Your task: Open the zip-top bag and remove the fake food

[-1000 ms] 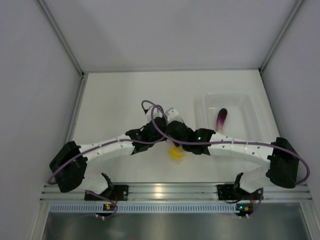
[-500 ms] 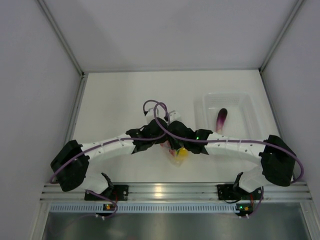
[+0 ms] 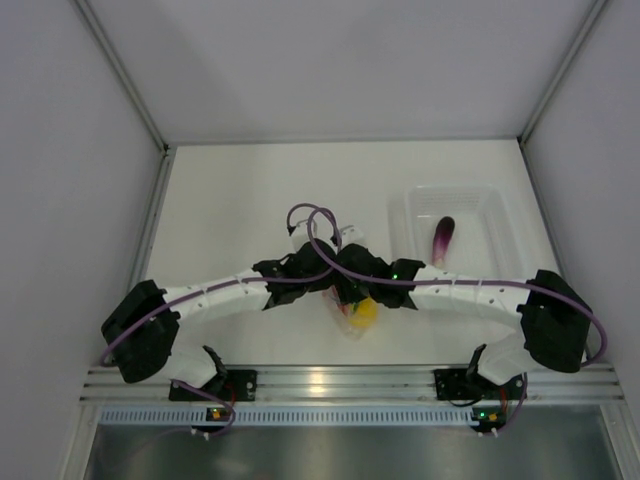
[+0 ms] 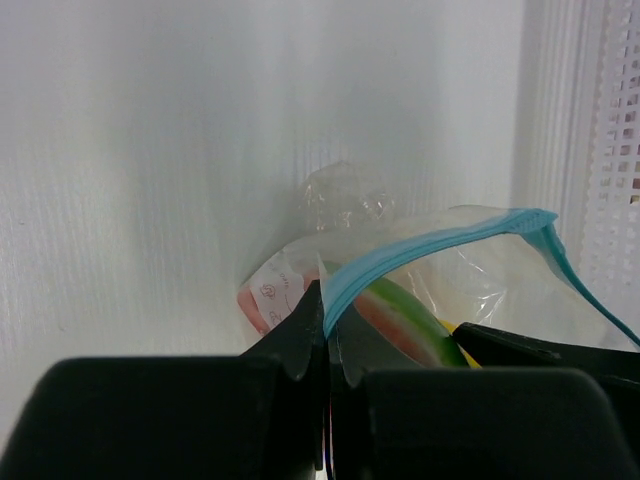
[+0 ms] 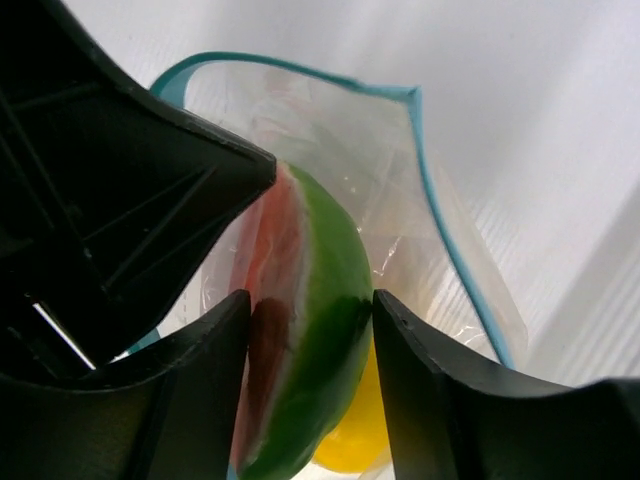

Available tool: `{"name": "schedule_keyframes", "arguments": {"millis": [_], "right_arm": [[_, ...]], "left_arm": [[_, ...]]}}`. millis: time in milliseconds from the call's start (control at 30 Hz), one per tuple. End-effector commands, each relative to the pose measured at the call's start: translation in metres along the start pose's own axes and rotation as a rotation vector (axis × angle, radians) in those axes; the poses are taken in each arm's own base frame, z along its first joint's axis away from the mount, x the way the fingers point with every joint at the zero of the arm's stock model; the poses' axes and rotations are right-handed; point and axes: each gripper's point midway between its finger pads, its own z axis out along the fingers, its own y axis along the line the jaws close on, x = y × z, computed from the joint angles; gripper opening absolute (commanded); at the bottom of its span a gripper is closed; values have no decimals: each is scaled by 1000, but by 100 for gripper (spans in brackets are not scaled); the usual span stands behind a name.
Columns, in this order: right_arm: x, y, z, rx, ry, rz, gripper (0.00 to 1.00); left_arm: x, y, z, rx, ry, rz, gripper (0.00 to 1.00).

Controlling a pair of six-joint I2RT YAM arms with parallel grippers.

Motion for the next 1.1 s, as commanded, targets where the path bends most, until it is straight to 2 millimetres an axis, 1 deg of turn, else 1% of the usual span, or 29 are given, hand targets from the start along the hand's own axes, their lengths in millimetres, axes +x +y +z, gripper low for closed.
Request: {"name": "schedule_keyframes", "arguments": {"millis": [0, 33, 167, 200, 233, 367, 467, 500, 600, 667, 700, 833, 933, 967, 1033, 1067], "right_arm": [[38, -7, -3, 7, 164, -10, 55], [40, -7, -4, 6, 165, -2, 55], [49, 1, -3, -37, 193, 41, 59], [50, 2, -2, -42, 195, 47, 63], [53, 3, 0, -41, 208, 49, 63], [53, 12, 3, -81, 213, 77, 62], [49, 17, 4, -95, 201, 86, 52], [46, 17, 3, -96, 193, 88, 46], [38, 13, 0, -72, 170, 75, 33], [29, 10, -3, -52, 145, 68, 30], [26, 10, -5, -51, 134, 66, 26], [12, 5, -13, -30, 81, 66, 21], [4, 2, -17, -1, 57, 48, 20], [2, -1, -17, 20, 49, 35, 20], [-4, -1, -18, 32, 43, 19, 19], [-8, -6, -18, 66, 25, 17, 19]], "left_arm": [[-17, -27, -9, 94, -79, -46, 0], [-18, -27, -10, 93, -83, -51, 0], [-23, -24, -13, 87, -106, -72, 0], [-23, -24, -13, 88, -108, -74, 0], [-24, -24, -14, 88, -110, -75, 0], [-25, -26, -15, 94, -111, -77, 0], [-26, -27, -16, 97, -113, -77, 0], [-26, -27, -16, 98, -115, -76, 0], [-27, -26, -16, 95, -119, -75, 0], [-27, -27, -18, 101, -119, -78, 0], [-27, -27, -18, 101, -119, -78, 0], [-29, -29, -21, 116, -118, -83, 0], [-30, -33, -24, 129, -119, -85, 0], [-28, -36, -25, 136, -112, -79, 0], [-28, -43, -29, 157, -111, -80, 0], [-29, -44, -30, 161, -111, -79, 0]]}}
